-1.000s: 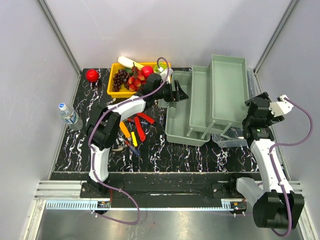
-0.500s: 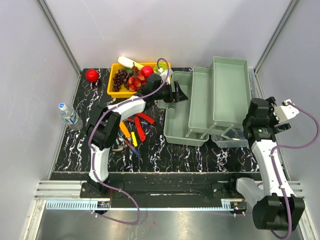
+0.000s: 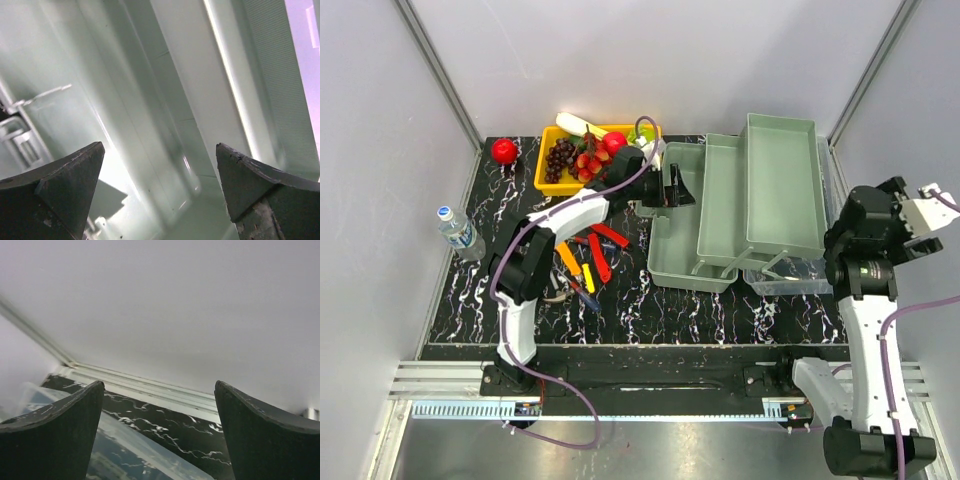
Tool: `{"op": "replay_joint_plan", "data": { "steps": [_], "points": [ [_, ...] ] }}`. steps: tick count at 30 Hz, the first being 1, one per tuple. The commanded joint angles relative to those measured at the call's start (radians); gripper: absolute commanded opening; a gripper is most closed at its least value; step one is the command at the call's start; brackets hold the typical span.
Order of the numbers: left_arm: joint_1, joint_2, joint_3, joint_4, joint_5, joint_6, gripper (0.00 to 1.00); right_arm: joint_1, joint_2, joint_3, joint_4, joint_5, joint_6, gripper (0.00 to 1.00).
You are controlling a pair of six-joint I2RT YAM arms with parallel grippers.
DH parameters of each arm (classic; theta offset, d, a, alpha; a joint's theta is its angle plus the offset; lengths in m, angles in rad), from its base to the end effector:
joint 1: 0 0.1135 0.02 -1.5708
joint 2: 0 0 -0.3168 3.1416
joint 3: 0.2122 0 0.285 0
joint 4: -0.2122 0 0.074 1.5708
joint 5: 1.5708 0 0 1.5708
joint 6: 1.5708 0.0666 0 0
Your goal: Pack the tool kit
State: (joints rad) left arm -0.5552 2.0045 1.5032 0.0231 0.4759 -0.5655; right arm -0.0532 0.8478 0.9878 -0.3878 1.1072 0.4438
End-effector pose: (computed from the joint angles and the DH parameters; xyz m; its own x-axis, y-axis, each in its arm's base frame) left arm 0.4467 -0.3130 0.2584 -0.7665 -0.0851 -0.6366 0.4779 0.5867 -0.6537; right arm 0.1751 -0.0690 0.4239 0.1608 0.1837 -0.9697 0.9087 0.3560 0.2181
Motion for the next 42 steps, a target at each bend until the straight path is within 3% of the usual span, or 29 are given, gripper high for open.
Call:
{"op": "replay_joint_plan", "data": {
  "steps": [1, 10, 12, 16, 21, 26, 35, 38, 42],
  "points": [
    [0.014, -0.111, 0.067, -0.133, -0.062, 0.07, 0.99, 0.006, 0.011, 0.136, 0.023, -0.2, -0.112, 0.96],
    [0.103, -0.335, 0.059, -0.248, -0.146, 0.069, 0.99, 0.006, 0.14, 0.369, -0.008, -1.273, -0.267, 0.97],
    [0.13, -0.384, 0.019, -0.316, -0.21, 0.055, 0.99, 0.015, 0.206, 0.444, -0.061, -1.412, -0.228, 0.93],
    [0.15, -0.487, -0.096, -0.442, -0.409, 0.061, 0.99, 0.198, 0.316, 0.548, -0.164, -1.398, -0.263, 0.87],
    [0.161, -0.582, -0.262, -0.503, -0.531, 0.044, 0.99, 0.37, 0.342, 0.5, -0.069, -1.377, -0.257, 0.91],
    [0.161, -0.567, -0.365, -0.583, -0.615, -0.077, 0.96, 0.516, 0.375, 0.479, -0.03, -1.293, -0.264, 0.91],
    [0.159, -0.406, -0.443, -0.468, -0.567, -0.151, 0.81, 0.572, 0.407, 0.462, -0.028, -1.271, -0.18, 0.84],
    [0.159, -0.336, -0.425, -0.448, -0.55, -0.151, 0.79, 0.576, 0.405, 0.443, -0.031, -1.259, -0.172, 0.84],
    [0.159, -0.273, -0.399, -0.443, -0.559, -0.148, 0.7, 0.581, 0.407, 0.436, -0.043, -1.253, -0.18, 0.82]
  ]
}}
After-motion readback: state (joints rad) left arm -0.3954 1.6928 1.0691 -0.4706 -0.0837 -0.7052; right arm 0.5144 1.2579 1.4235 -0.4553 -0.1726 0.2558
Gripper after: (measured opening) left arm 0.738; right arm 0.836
